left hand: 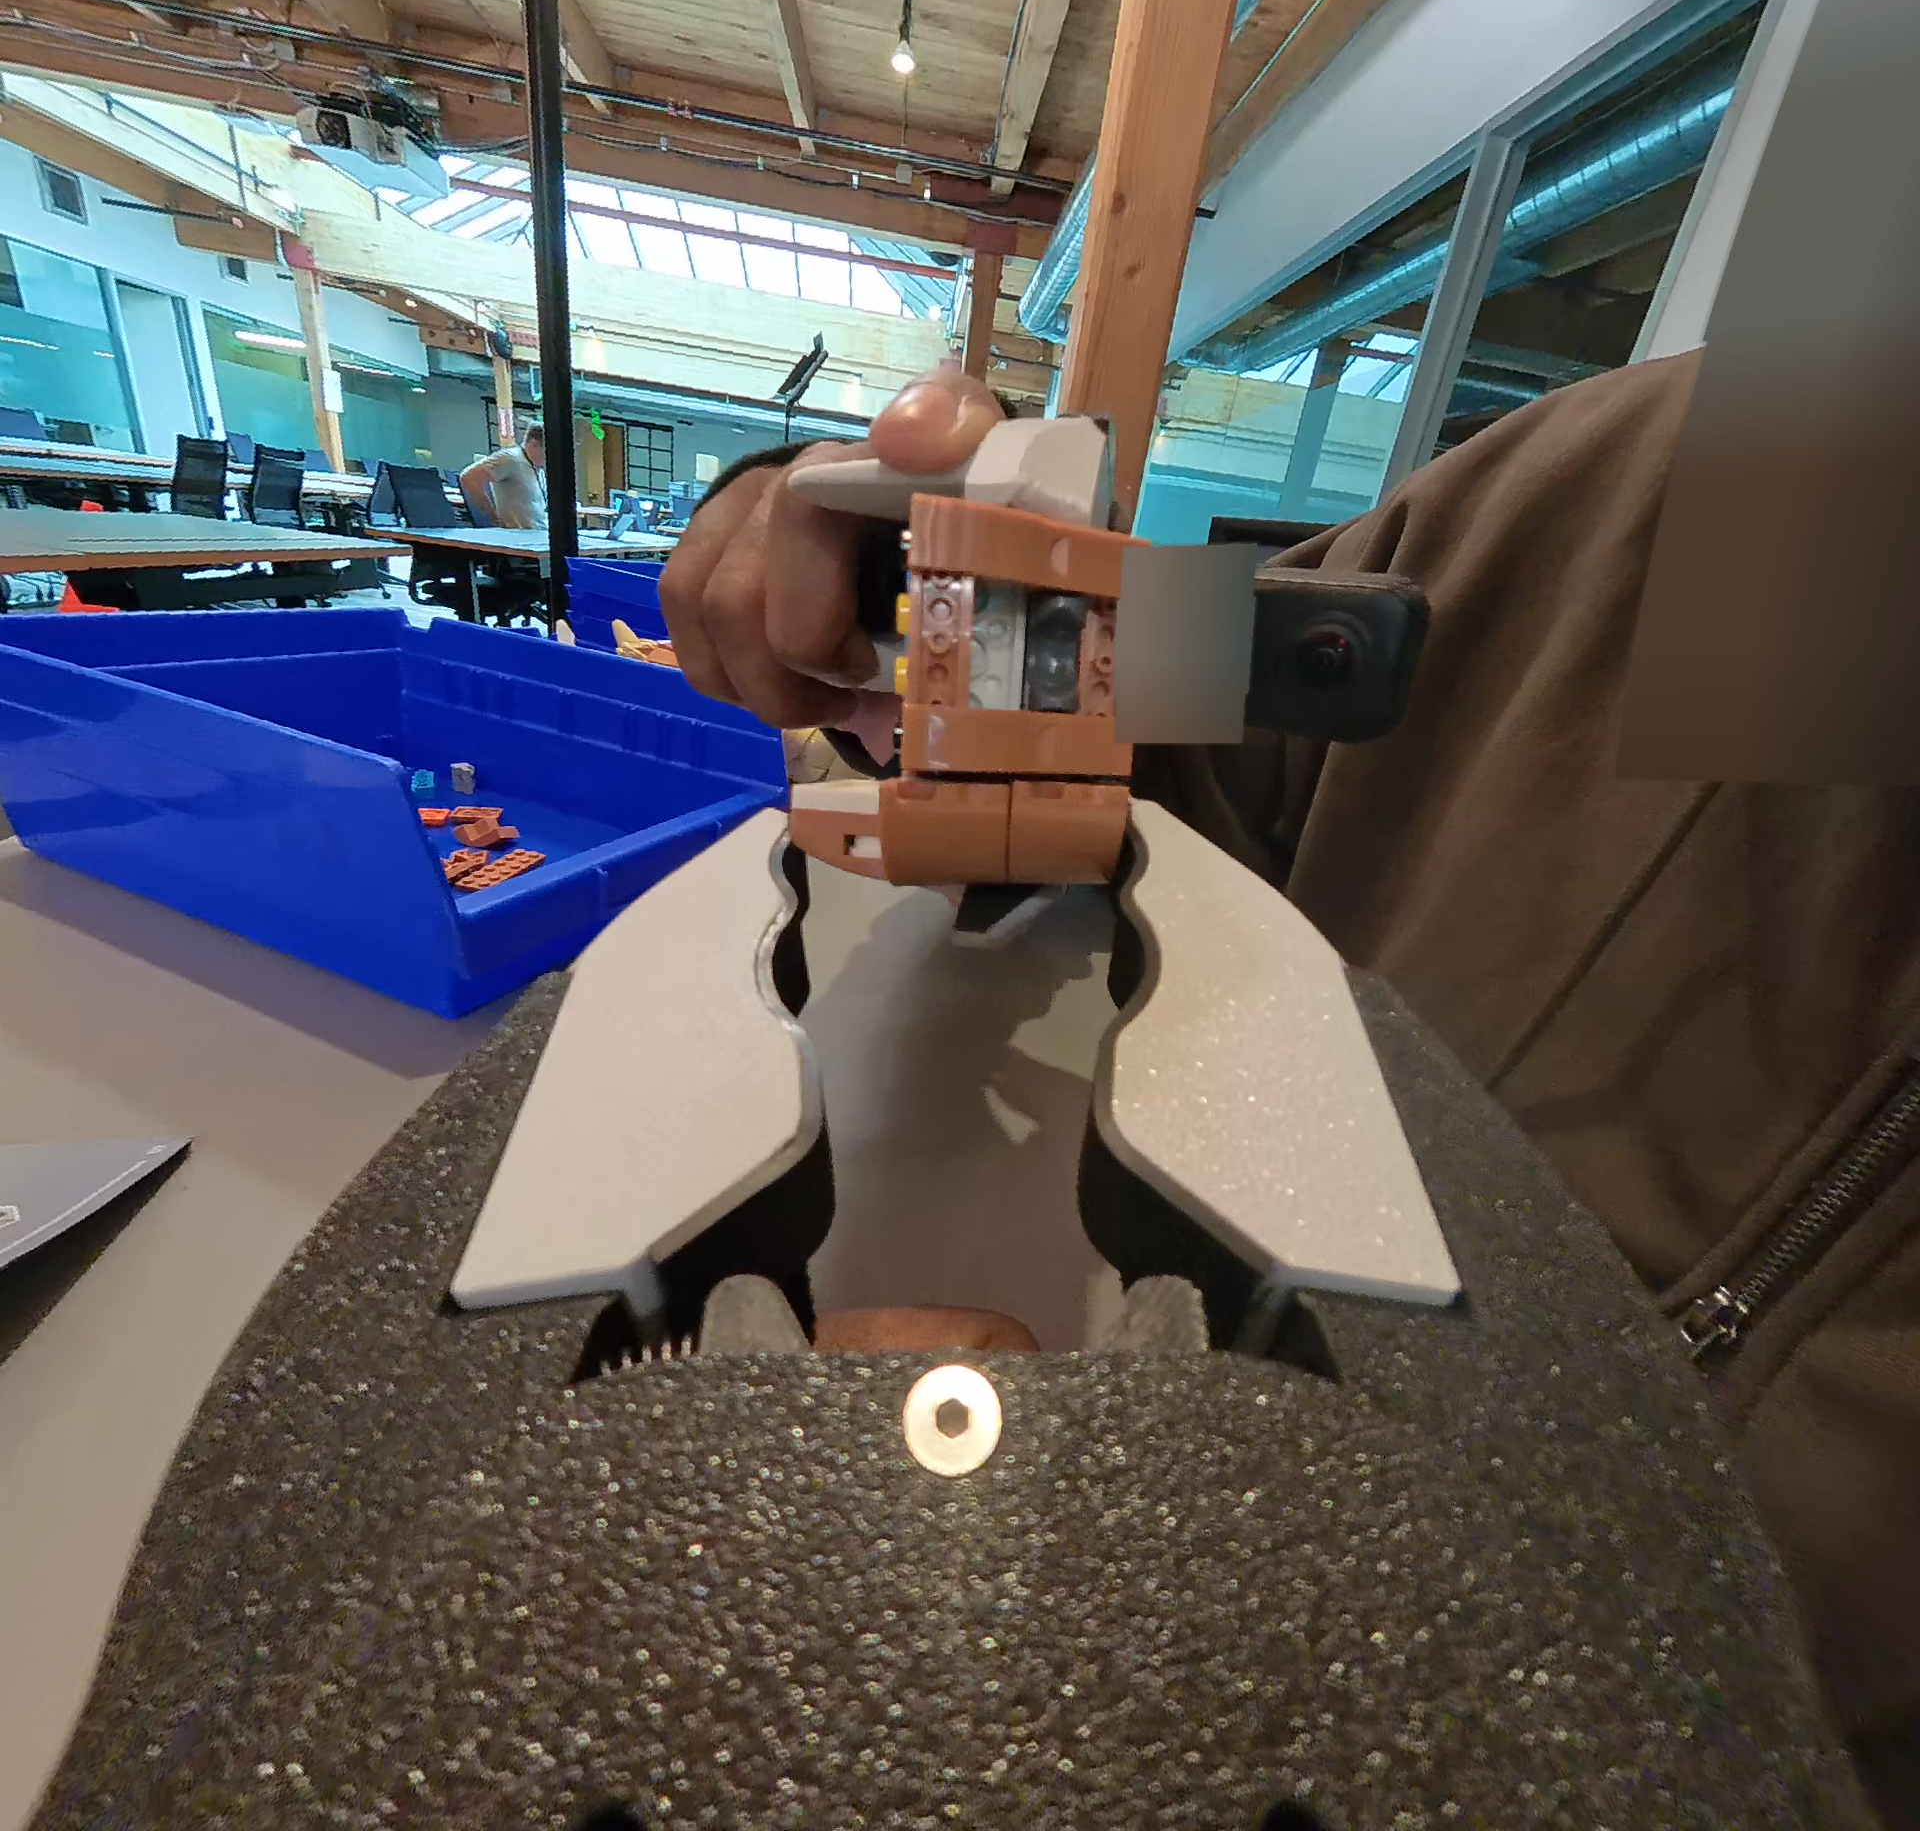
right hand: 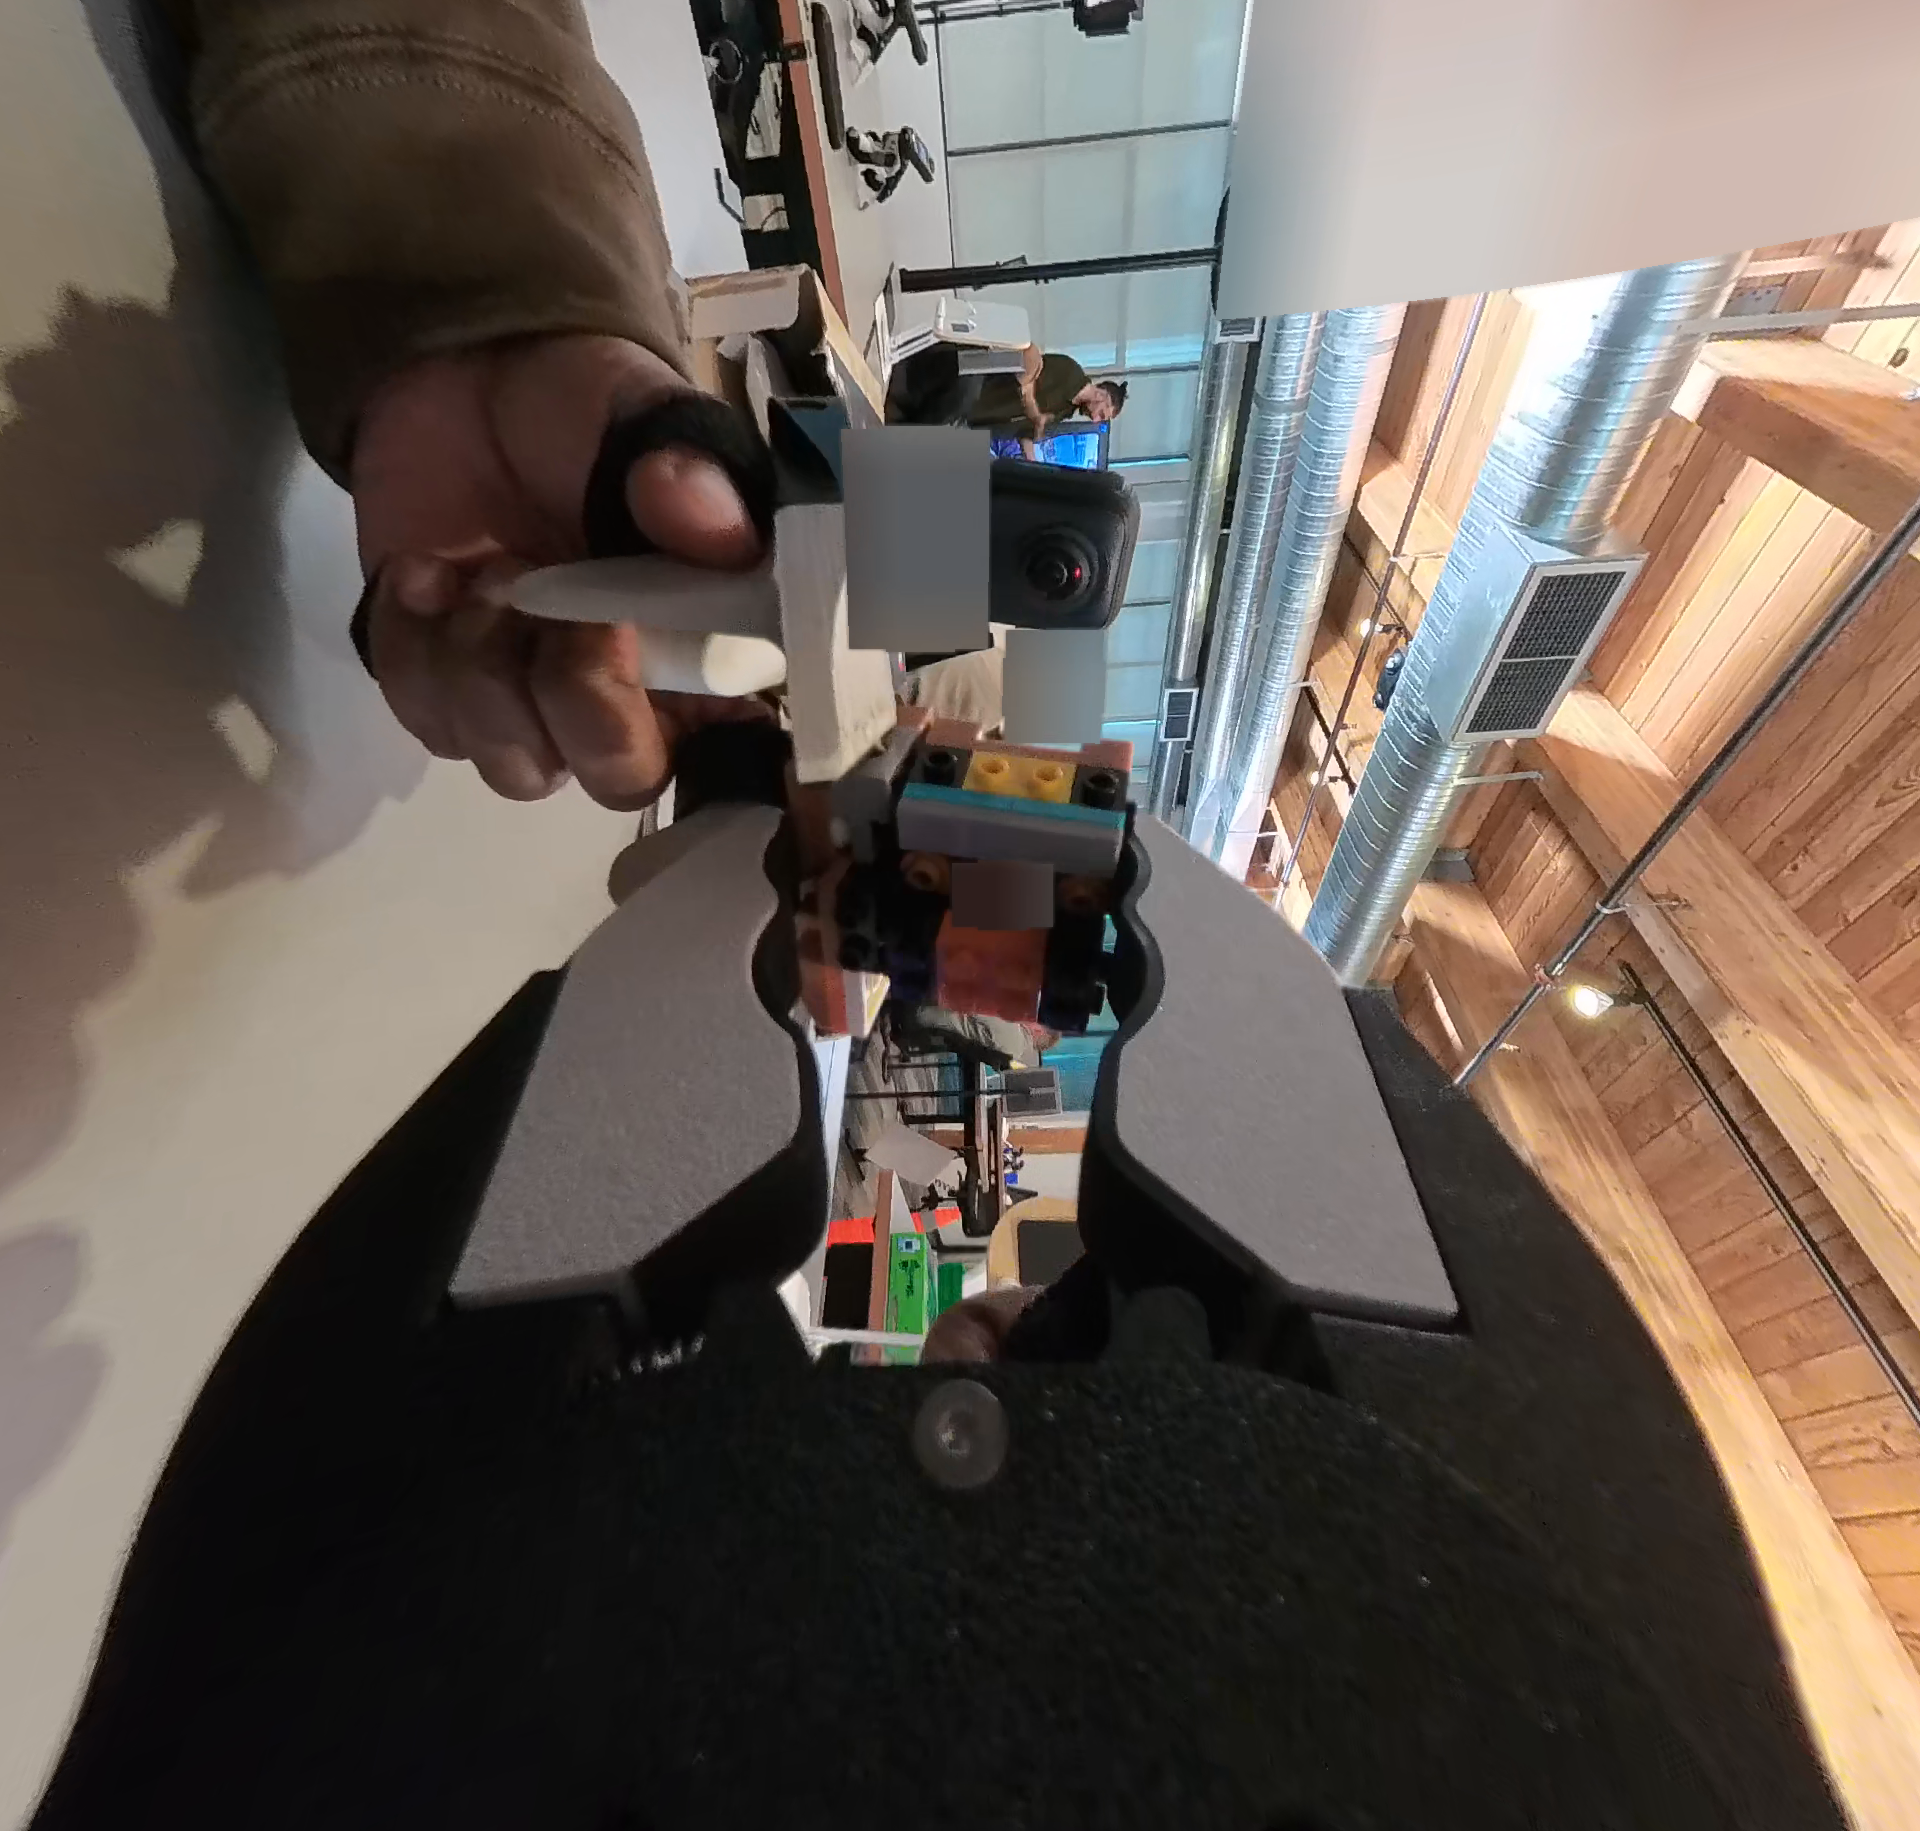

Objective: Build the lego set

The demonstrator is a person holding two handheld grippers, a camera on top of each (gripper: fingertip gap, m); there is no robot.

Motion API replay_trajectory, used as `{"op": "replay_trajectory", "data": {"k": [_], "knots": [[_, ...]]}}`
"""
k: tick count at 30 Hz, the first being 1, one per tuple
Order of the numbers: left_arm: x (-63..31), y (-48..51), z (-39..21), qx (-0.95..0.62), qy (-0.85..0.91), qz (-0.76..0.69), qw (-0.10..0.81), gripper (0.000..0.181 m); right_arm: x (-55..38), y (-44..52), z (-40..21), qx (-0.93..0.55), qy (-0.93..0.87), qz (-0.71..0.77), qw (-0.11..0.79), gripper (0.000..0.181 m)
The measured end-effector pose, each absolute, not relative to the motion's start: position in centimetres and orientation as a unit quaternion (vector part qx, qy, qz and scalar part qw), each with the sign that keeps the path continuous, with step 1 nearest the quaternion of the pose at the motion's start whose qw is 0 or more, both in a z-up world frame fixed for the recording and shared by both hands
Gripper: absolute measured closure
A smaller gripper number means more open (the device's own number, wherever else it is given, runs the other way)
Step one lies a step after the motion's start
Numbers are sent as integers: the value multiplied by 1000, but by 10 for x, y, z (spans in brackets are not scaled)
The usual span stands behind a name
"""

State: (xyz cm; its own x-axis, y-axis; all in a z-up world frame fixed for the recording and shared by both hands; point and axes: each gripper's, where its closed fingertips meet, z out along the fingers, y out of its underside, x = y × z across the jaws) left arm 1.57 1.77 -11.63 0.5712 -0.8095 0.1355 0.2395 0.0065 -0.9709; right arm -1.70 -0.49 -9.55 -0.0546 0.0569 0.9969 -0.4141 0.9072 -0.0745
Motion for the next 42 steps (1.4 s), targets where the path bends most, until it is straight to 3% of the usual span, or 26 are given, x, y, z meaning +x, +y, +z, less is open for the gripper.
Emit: {"op": "replay_trajectory", "data": {"k": [42], "knots": [[7,27,-124,-604,204,-399,659,125,-28,4,-105,64,-697,184,690,125]]}}
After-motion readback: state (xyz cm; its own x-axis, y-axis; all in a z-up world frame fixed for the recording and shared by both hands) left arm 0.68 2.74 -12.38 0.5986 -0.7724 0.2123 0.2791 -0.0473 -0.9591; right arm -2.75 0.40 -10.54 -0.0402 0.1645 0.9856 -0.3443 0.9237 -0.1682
